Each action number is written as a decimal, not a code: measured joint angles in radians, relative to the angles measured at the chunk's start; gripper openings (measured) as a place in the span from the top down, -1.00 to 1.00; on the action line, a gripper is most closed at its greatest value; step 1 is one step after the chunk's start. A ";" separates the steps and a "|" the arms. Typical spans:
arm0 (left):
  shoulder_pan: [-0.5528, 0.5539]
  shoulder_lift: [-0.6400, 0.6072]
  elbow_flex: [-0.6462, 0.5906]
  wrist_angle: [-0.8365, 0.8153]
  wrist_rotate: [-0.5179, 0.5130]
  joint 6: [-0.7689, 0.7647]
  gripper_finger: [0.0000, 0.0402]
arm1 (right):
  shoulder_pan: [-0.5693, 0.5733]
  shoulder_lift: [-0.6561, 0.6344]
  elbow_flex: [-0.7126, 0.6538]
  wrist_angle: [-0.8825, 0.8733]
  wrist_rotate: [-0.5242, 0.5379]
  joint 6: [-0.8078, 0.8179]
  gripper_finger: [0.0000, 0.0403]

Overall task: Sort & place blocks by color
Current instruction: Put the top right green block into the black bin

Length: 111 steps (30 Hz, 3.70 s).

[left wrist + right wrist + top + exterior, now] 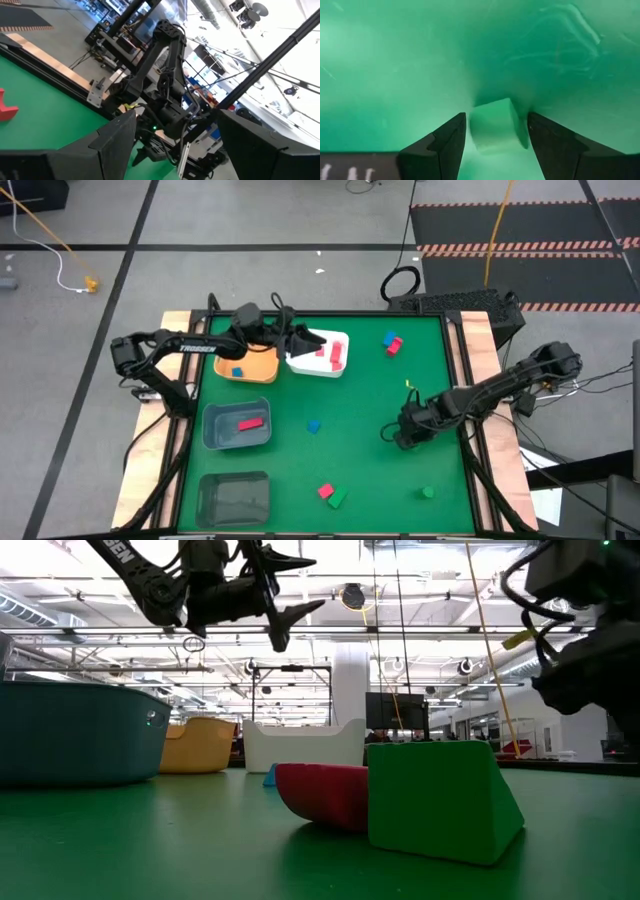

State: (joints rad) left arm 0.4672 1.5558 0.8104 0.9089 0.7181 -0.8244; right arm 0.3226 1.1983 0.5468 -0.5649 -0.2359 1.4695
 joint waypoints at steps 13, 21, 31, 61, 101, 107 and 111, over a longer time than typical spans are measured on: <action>-0.046 0.000 0.000 0.000 0.000 0.003 -0.40 | 0.110 0.038 0.003 -0.010 0.131 -0.173 0.00; -0.074 0.000 0.000 0.000 0.000 -0.006 -0.40 | 0.112 0.038 0.002 -0.009 0.130 -0.173 0.41; -0.077 0.000 0.000 0.000 0.034 -0.051 -0.40 | 0.109 0.006 -0.006 0.166 0.116 -0.130 0.43; -0.184 -0.001 0.000 -0.029 -0.075 -0.287 -0.40 | -0.237 -0.063 -0.002 1.207 0.664 -1.162 0.43; -0.292 0.002 0.000 -0.123 -0.544 -0.533 -0.42 | -0.356 0.073 0.008 1.490 0.361 -1.351 0.41; -0.295 0.002 0.000 -0.123 -0.544 -0.533 -0.42 | -0.356 0.177 0.084 1.495 0.361 -1.385 0.41; -0.301 0.002 0.000 -0.122 -0.530 -0.530 -0.42 | -0.356 0.227 0.118 1.496 0.361 -1.416 0.41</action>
State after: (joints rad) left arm 0.1665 1.5578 0.8104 0.7870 0.1884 -1.3543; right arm -0.0334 1.4256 0.6652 0.9311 0.1253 0.0539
